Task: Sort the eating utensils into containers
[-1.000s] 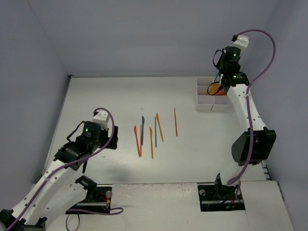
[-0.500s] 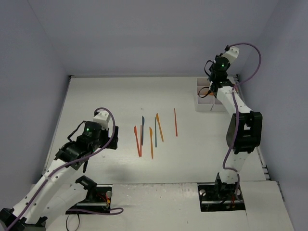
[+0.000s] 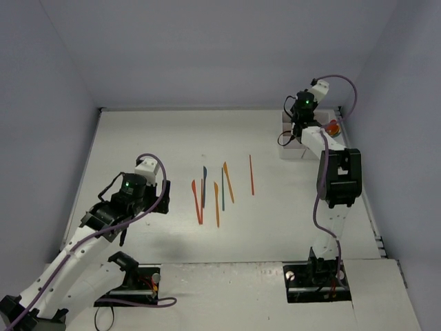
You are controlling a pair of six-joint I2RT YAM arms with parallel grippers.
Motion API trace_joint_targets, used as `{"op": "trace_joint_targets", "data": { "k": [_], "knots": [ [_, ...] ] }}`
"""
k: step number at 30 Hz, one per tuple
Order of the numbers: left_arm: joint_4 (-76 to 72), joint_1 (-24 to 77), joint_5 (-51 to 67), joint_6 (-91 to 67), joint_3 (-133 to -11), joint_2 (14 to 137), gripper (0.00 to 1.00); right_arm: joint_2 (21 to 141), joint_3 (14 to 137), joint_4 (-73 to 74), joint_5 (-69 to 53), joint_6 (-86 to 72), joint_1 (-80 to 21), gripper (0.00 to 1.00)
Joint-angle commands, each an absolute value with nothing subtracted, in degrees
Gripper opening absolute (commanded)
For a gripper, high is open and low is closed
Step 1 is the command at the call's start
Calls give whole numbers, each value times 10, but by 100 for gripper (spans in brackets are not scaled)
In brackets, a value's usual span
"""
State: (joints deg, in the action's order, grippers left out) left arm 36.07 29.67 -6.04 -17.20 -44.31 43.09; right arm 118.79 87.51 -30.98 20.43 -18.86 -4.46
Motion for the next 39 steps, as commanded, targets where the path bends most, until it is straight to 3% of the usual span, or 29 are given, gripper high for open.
{"op": "trace_joint_targets", "data": {
  "k": [1, 6, 10, 24, 32, 39],
  "knots": [
    [334, 301, -63, -177, -455, 434, 87, 1164, 870, -369, 202, -189, -55, 22],
    [334, 301, -62, -174, -456, 428, 87, 1118, 845, -350, 188, -165, -65, 42],
    [334, 301, -63, -173, -457, 425, 87, 1070, 838, -278, 177, -139, -74, 50],
    [335, 301, -60, -171, -459, 420, 87, 924, 819, 150, 88, -130, -161, 53],
    [334, 301, -52, -171, -460, 424, 87, 914, 717, 243, 14, -179, -220, 53],
    [334, 301, -49, -172, -460, 424, 87, 955, 689, 261, 20, -211, -263, 53]
  ]
}}
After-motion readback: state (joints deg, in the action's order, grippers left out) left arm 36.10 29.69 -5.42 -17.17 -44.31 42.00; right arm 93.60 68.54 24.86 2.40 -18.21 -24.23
